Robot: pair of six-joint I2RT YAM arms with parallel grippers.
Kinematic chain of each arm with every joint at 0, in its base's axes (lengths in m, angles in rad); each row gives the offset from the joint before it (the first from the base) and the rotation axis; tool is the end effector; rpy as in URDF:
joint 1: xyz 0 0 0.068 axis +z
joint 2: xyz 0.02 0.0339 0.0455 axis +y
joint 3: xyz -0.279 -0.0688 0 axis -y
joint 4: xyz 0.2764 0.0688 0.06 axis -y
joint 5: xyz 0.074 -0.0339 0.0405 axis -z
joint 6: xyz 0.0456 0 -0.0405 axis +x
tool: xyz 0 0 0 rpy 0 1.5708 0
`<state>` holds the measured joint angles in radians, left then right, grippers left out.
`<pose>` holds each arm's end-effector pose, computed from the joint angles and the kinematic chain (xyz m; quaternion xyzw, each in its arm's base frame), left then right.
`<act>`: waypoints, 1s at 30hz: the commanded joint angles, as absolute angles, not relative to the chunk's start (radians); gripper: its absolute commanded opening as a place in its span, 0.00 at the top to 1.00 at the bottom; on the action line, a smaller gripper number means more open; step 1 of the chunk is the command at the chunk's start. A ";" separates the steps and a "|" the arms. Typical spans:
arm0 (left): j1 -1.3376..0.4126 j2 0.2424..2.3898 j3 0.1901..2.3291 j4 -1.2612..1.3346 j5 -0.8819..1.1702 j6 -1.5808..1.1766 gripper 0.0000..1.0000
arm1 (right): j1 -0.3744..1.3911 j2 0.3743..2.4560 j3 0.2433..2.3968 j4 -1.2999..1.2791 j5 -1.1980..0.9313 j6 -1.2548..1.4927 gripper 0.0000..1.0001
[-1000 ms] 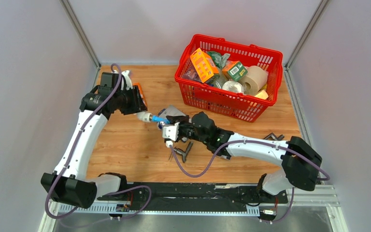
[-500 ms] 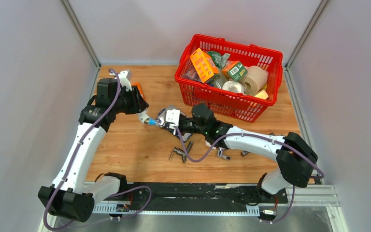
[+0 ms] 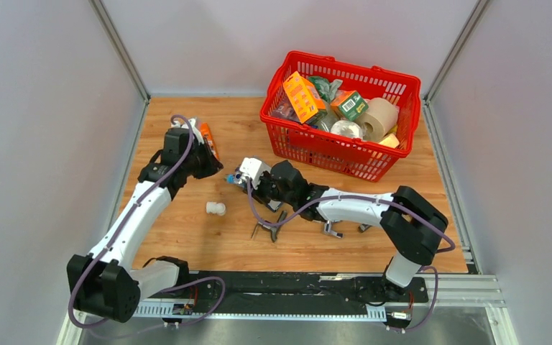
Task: Install the water faucets
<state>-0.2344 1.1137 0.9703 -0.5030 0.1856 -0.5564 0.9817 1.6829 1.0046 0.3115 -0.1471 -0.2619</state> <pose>0.2644 -0.0718 0.3122 -0.1021 0.8863 -0.2476 0.3778 0.2252 0.3490 0.2213 -0.5126 0.6439 0.2556 0.5072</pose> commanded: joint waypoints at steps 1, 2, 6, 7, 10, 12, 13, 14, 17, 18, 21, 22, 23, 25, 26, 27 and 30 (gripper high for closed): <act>-0.232 1.140 0.959 -0.503 0.003 -0.592 0.95 | 0.963 1.660 0.960 0.394 -0.080 -0.167 1.00; -0.232 1.141 0.960 -0.512 -0.033 -0.591 0.91 | 0.959 1.645 0.950 0.385 -0.078 -0.163 1.00; -0.233 1.121 0.928 -0.558 -0.066 -0.569 0.54 | 0.957 1.560 0.885 0.356 -0.074 -0.160 1.00; -0.233 1.120 0.928 -0.589 -0.069 -0.568 0.42 | 0.956 1.540 0.867 0.354 -0.075 -0.153 1.00; -0.235 1.126 0.930 -0.690 -0.087 -0.606 0.25 | 0.957 1.471 0.809 0.353 -0.083 -0.124 1.00; -0.235 1.118 0.902 -0.747 -0.078 -0.649 0.18 | 0.956 1.433 0.775 0.354 -0.083 -0.117 1.00; -0.235 1.109 0.888 -0.759 -0.062 -0.667 0.14 | 0.957 1.413 0.759 0.354 -0.084 -0.115 1.00; -0.238 1.088 0.849 -0.759 -0.034 -0.705 0.13 | 0.956 1.396 0.744 0.354 -0.083 -0.115 1.00; -0.265 1.004 0.767 -0.753 -0.029 -0.796 0.10 | 0.957 1.352 0.710 0.354 -0.081 -0.120 1.00; -0.281 0.979 0.731 -0.753 -0.050 -0.845 0.10 | 0.957 1.344 0.706 0.354 -0.083 -0.123 1.00; -0.299 0.882 0.667 -0.762 -0.100 -0.922 0.10 | 0.957 1.322 0.683 0.364 -0.092 -0.127 1.00; -0.304 0.868 0.643 -0.778 -0.119 -0.958 0.10 | 0.957 1.321 0.675 0.367 -0.098 -0.127 1.00; -0.305 0.841 0.635 -0.787 -0.130 -0.974 0.10 | 0.957 1.316 0.670 0.371 -0.106 -0.127 1.00; -0.311 0.809 0.612 -0.819 -0.159 -1.015 0.10 | 0.957 1.309 0.661 0.382 -0.110 -0.126 1.00; -0.313 0.799 0.597 -0.836 -0.179 -1.040 0.10 | 0.957 1.305 0.658 0.387 -0.112 -0.124 1.00; -0.313 0.786 0.580 -0.842 -0.186 -1.064 0.11 | 0.956 1.301 0.655 0.390 -0.112 -0.126 1.00; -0.314 0.778 0.535 -0.841 -0.207 -1.109 0.15 | 0.957 1.290 0.647 0.399 -0.112 -0.127 1.00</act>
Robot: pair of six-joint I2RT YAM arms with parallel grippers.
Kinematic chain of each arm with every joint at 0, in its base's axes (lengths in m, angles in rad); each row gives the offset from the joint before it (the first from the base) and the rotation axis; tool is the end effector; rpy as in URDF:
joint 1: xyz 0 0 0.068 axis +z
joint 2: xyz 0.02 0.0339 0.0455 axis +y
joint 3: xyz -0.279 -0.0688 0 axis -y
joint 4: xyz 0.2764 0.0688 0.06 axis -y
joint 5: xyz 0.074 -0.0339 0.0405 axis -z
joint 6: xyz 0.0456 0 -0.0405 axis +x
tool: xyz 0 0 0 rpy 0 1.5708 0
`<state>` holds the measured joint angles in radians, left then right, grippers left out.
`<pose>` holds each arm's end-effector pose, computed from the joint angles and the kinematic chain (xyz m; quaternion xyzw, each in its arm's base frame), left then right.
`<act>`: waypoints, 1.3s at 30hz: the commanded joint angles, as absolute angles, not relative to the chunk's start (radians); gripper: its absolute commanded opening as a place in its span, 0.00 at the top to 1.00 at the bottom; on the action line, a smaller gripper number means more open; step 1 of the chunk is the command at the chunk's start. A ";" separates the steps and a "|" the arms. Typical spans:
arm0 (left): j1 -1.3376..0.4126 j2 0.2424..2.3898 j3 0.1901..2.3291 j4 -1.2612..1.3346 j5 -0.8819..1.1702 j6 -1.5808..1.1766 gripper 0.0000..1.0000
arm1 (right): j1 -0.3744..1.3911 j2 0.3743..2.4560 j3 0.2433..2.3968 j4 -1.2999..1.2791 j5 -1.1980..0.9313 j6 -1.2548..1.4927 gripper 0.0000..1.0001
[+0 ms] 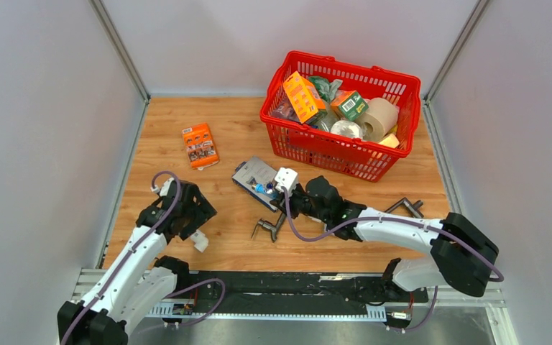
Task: Install the water faucets
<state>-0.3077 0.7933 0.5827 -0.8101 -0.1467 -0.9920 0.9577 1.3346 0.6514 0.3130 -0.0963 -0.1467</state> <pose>0.1634 -0.0449 0.2117 -0.3408 0.8975 -0.1077 0.2583 0.1795 0.2628 0.2136 -0.4555 0.6874 0.2591 0.5028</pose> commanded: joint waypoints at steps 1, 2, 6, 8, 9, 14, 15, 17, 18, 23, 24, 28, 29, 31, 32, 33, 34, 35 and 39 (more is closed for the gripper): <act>-0.314 0.781 0.520 -0.836 -0.204 -1.132 0.16 | 0.956 1.286 0.646 0.400 -0.113 -0.129 1.00; -0.314 0.784 0.511 -0.821 -0.204 -1.140 0.18 | 0.956 1.281 0.644 0.400 -0.112 -0.129 1.00; -0.314 0.802 0.492 -0.813 -0.232 -1.181 0.20 | 0.956 1.270 0.637 0.406 -0.109 -0.130 1.00; -0.314 0.814 0.488 -0.807 -0.248 -1.184 0.20 | 0.954 1.267 0.635 0.408 -0.109 -0.132 1.00; -0.314 0.822 0.483 -0.798 -0.252 -1.183 0.21 | 0.956 1.266 0.634 0.410 -0.109 -0.132 1.00; -0.324 0.864 0.520 -0.814 -0.242 -1.163 0.17 | 0.953 1.262 0.634 0.410 -0.110 -0.133 1.00; -0.330 0.865 0.555 -0.848 -0.276 -1.148 0.16 | 0.953 1.262 0.634 0.411 -0.112 -0.133 1.00; -0.333 0.864 0.621 -0.902 -0.319 -1.120 0.14 | 0.953 1.259 0.634 0.411 -0.114 -0.133 1.00; -0.333 0.867 0.647 -0.919 -0.331 -1.112 0.13 | 0.954 1.258 0.635 0.410 -0.115 -0.133 1.00; -0.333 0.856 0.694 -1.029 -0.351 -1.150 0.04 | 0.953 1.241 0.632 0.410 -0.110 -0.135 1.00; -0.333 0.851 0.684 -1.034 -0.345 -1.176 0.03 | 0.954 1.236 0.632 0.408 -0.112 -0.135 1.00; -0.331 0.862 0.646 -1.084 -0.350 -1.248 0.00 | 0.954 1.221 0.629 0.408 -0.109 -0.137 1.00; -0.333 0.873 0.649 -1.094 -0.354 -1.262 0.00 | 0.954 1.218 0.627 0.407 -0.107 -0.137 1.00; -0.331 0.896 0.658 -1.112 -0.370 -1.290 0.00 | 0.953 1.213 0.627 0.410 -0.110 -0.137 1.00; -0.331 0.906 0.669 -1.132 -0.383 -1.313 0.00 | 0.951 1.210 0.627 0.411 -0.110 -0.137 1.00; -0.333 0.928 0.673 -1.138 -0.380 -1.318 0.00 | 0.951 1.207 0.626 0.413 -0.112 -0.137 1.00; -0.333 0.940 0.683 -1.140 -0.361 -1.324 0.00 | 0.953 1.204 0.624 0.413 -0.110 -0.137 1.00; -0.331 0.965 0.683 -1.134 -0.347 -1.327 0.00 | 0.951 1.201 0.623 0.413 -0.110 -0.137 1.00; -0.331 1.032 0.635 -1.071 -0.261 -1.368 0.00 | 0.945 1.189 0.618 0.420 -0.117 -0.132 1.00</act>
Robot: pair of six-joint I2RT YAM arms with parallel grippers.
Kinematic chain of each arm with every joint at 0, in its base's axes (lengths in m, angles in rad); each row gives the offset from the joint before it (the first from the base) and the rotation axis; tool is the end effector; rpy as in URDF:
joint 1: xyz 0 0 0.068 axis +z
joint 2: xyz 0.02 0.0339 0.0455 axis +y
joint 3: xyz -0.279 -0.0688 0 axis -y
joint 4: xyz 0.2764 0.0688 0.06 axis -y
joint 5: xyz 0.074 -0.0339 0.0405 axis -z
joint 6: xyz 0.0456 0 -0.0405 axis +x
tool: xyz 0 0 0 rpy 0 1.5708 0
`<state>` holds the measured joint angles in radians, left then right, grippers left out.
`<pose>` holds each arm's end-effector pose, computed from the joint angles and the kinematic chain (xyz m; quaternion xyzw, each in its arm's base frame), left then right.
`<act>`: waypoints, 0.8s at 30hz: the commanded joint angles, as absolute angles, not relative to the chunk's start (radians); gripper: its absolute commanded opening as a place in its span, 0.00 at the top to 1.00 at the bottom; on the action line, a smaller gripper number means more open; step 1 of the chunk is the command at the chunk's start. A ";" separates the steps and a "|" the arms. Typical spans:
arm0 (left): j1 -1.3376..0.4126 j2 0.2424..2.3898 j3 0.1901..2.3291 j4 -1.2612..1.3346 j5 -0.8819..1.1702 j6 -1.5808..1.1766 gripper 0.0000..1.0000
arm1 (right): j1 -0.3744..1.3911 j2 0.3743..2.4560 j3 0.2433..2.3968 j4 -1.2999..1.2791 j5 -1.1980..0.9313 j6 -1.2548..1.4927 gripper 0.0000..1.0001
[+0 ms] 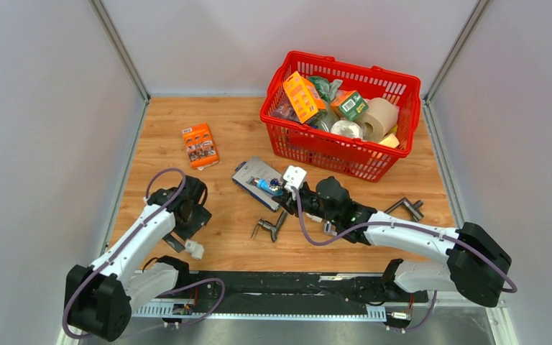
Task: Install the water faucets
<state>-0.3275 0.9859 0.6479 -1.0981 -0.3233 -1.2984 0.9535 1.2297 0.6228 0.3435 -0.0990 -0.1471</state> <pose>0.1584 -0.0385 0.1949 -0.4691 0.8659 0.0621 0.1623 0.1718 0.2498 0.2370 -0.4403 0.6601 0.2744 0.5433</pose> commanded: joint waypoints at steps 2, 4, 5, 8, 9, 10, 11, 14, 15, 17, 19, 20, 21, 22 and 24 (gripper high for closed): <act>-0.331 1.058 0.614 -1.029 -0.238 -1.380 0.03 | 0.942 1.184 0.615 0.428 -0.118 -0.129 1.00; -0.330 1.080 0.598 -0.996 -0.239 -1.384 0.11 | 0.937 1.180 0.612 0.428 -0.118 -0.127 1.00; -0.331 1.089 0.595 -0.973 -0.248 -1.382 0.19 | 0.937 1.178 0.612 0.429 -0.118 -0.127 1.00; -0.330 1.140 0.601 -0.925 -0.253 -1.329 0.35 | 0.934 1.173 0.611 0.430 -0.112 -0.130 1.00; -0.330 1.150 0.604 -0.886 -0.255 -1.307 0.44 | 0.934 1.172 0.609 0.430 -0.109 -0.132 1.00; -0.331 1.175 0.617 -0.850 -0.255 -1.266 0.54 | 0.934 1.170 0.609 0.428 -0.106 -0.132 1.00; -0.331 1.189 0.623 -0.815 -0.247 -1.235 0.60 | 0.934 1.167 0.611 0.423 -0.103 -0.135 1.00; -0.334 1.278 0.685 -0.680 -0.168 -1.010 0.80 | 0.933 1.163 0.611 0.419 -0.092 -0.138 1.00; -0.336 1.316 0.699 -0.652 -0.146 -0.943 0.81 | 0.934 1.161 0.611 0.416 -0.091 -0.141 1.00; -0.353 1.376 0.755 -0.620 -0.111 -0.809 0.85 | 0.933 1.160 0.612 0.416 -0.084 -0.144 1.00; -0.371 1.455 0.813 -0.607 -0.052 -0.640 0.83 | 0.933 1.161 0.609 0.416 -0.081 -0.146 1.00; -0.391 1.479 0.848 -0.600 -0.014 -0.587 0.79 | 0.933 1.163 0.609 0.417 -0.081 -0.146 1.00; -0.400 1.530 0.862 -0.600 -0.006 -0.515 0.76 | 0.933 1.163 0.607 0.417 -0.081 -0.147 1.00; -0.428 1.554 0.888 -0.603 -0.011 -0.493 0.70 | 0.934 1.166 0.607 0.417 -0.080 -0.149 1.00; -0.471 1.617 0.911 -0.597 -0.021 -0.414 0.59 | 0.934 1.167 0.606 0.414 -0.074 -0.152 1.00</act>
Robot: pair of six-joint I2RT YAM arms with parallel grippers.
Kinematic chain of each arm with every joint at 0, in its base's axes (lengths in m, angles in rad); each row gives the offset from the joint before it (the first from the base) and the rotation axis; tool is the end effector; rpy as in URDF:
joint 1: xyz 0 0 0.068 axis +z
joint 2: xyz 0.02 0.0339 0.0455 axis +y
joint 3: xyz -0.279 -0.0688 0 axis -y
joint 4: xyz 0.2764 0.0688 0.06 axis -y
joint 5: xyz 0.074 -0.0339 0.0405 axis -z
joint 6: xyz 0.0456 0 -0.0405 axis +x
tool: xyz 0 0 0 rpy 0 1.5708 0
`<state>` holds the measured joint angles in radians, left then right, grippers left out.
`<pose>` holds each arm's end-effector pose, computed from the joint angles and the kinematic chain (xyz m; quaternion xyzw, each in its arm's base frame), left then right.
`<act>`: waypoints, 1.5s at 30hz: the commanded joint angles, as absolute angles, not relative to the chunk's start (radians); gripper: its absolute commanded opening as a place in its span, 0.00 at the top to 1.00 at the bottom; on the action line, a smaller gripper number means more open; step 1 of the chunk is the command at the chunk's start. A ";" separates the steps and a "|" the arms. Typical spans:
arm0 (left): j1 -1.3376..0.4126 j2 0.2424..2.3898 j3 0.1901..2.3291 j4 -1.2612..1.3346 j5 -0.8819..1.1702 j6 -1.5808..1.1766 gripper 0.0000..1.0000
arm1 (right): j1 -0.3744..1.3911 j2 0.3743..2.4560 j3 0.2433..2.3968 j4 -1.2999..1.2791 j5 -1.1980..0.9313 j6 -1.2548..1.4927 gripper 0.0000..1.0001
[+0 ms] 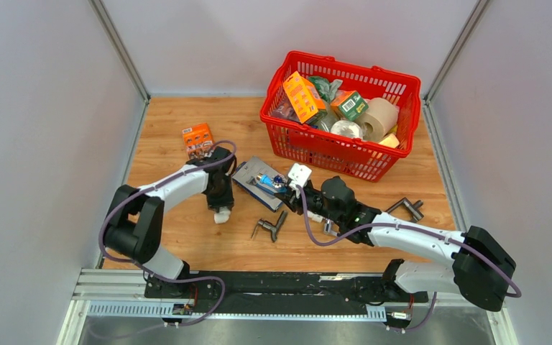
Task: Install the water faucets
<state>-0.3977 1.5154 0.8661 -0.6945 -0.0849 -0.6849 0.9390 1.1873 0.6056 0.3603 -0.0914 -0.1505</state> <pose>0.2669 -0.1079 0.1564 -0.1468 0.9818 -0.0222 0.1187 0.1715 0.2413 0.2443 -0.4286 0.6524 0.2726 0.5624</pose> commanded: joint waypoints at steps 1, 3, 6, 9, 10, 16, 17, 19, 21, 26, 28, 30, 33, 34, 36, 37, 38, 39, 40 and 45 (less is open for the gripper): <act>-0.483 1.649 0.920 -0.600 -0.026 -0.391 0.56 | 0.934 1.167 0.606 0.411 -0.074 -0.153 1.00; -0.500 1.661 0.934 -0.607 -0.041 -0.399 0.37 | 0.934 1.166 0.610 0.403 -0.068 -0.160 1.00; -0.502 1.597 0.914 -0.609 -0.107 -0.471 0.13 | 0.934 1.161 0.609 0.400 -0.061 -0.164 1.00; -0.502 1.514 0.879 -0.643 -0.152 -0.593 0.05 | 0.933 1.166 0.611 0.403 -0.060 -0.167 1.00; -0.502 1.479 0.868 -0.644 -0.158 -0.615 0.03 | 0.934 1.167 0.612 0.405 -0.060 -0.167 1.00; -0.500 1.425 0.779 -0.673 -0.179 -0.716 0.01 | 0.934 1.166 0.611 0.408 -0.061 -0.166 1.00; -0.500 1.425 0.769 -0.684 -0.201 -0.721 0.02 | 0.933 1.164 0.607 0.408 -0.061 -0.166 1.00; -0.502 1.419 0.755 -0.693 -0.222 -0.732 0.03 | 0.933 1.163 0.607 0.408 -0.058 -0.166 1.00; -0.500 1.402 0.746 -0.710 -0.256 -0.745 0.05 | 0.934 1.161 0.606 0.410 -0.060 -0.166 1.00; -0.451 1.345 0.716 -0.733 -0.327 -0.779 0.05 | 0.933 1.161 0.603 0.420 -0.064 -0.158 1.00; -0.407 1.315 0.698 -0.727 -0.334 -0.785 0.05 | 0.934 1.163 0.601 0.422 -0.071 -0.155 1.00; -0.349 1.286 0.677 -0.710 -0.331 -0.781 0.05 | 0.934 1.161 0.601 0.423 -0.069 -0.153 1.00; -0.279 1.237 0.663 -0.692 -0.296 -0.764 0.05 | 0.933 1.157 0.601 0.422 -0.067 -0.155 1.00; -0.267 1.226 0.667 -0.686 -0.272 -0.758 0.04 | 0.934 1.157 0.601 0.420 -0.067 -0.155 1.00; -0.267 1.180 0.670 -0.681 -0.218 -0.752 0.01 | 0.933 1.155 0.603 0.417 -0.066 -0.156 1.00; -0.267 1.142 0.667 -0.683 -0.198 -0.768 0.00 | 0.934 1.155 0.603 0.417 -0.066 -0.156 1.00; -0.267 1.120 0.663 -0.687 -0.166 -0.782 0.00 | 0.934 1.155 0.601 0.419 -0.064 -0.156 1.00; -0.268 1.089 0.663 -0.692 -0.155 -0.810 0.00 | 0.934 1.157 0.603 0.419 -0.066 -0.156 1.00; -0.265 1.072 0.667 -0.702 -0.147 -0.830 0.00 | 0.934 1.158 0.603 0.420 -0.066 -0.156 1.00; -0.265 1.081 0.731 -0.733 -0.138 -0.949 0.02 | 0.934 1.160 0.603 0.422 -0.075 -0.152 1.00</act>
<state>-0.2680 1.0622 0.6659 -0.7136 -0.1787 -0.8394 0.9390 1.1835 0.6025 0.3584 -0.0692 -0.1619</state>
